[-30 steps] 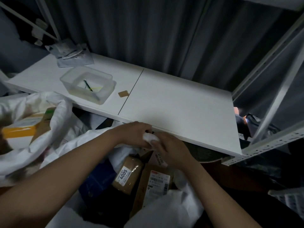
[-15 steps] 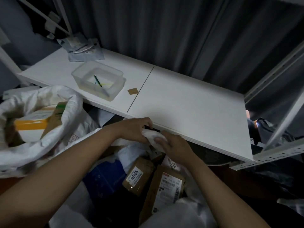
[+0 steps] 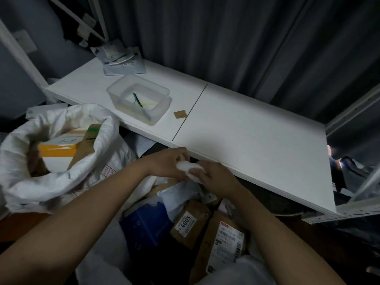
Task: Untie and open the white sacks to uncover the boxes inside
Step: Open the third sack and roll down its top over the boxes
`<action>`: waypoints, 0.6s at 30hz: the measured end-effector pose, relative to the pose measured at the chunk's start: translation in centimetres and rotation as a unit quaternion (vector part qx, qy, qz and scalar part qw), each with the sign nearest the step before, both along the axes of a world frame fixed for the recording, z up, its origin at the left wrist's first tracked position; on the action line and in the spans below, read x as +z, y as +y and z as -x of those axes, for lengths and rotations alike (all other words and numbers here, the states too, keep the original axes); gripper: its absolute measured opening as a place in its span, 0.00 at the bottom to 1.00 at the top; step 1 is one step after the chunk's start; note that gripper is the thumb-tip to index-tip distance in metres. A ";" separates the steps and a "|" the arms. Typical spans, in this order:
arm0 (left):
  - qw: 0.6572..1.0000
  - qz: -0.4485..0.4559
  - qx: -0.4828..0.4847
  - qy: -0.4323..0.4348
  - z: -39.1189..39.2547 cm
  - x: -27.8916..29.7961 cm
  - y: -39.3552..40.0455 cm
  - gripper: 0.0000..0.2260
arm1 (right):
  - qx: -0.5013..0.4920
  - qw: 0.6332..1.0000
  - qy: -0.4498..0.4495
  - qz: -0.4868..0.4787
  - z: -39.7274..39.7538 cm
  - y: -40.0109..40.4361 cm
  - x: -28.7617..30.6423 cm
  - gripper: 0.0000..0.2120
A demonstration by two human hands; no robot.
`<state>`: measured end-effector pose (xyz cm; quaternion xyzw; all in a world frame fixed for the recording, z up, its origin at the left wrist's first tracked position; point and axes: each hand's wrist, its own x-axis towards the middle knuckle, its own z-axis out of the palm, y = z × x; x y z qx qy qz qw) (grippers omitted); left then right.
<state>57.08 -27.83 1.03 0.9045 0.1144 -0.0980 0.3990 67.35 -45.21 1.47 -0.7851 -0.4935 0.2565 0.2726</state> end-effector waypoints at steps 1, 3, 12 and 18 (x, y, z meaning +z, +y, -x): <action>1.000 0.004 -0.008 0.015 0.4 0.1 0.4 0.22 | -0.019 0.999 0.045 -0.008 -0.1 0.4 -0.6 0.12; 0.996 -0.020 -0.022 0.082 1.8 -0.3 1.4 0.26 | -0.073 0.984 0.161 -0.027 -0.5 0.7 -1.3 0.09; 0.988 0.032 0.049 0.145 3.8 -3.6 2.5 0.28 | -0.074 0.988 0.134 -0.024 -1.9 -0.4 -1.4 0.16; 0.966 0.036 -0.036 0.252 2.5 -1.8 2.2 0.34 | 0.009 0.956 -0.257 -0.141 -1.5 -2.0 -1.7 0.15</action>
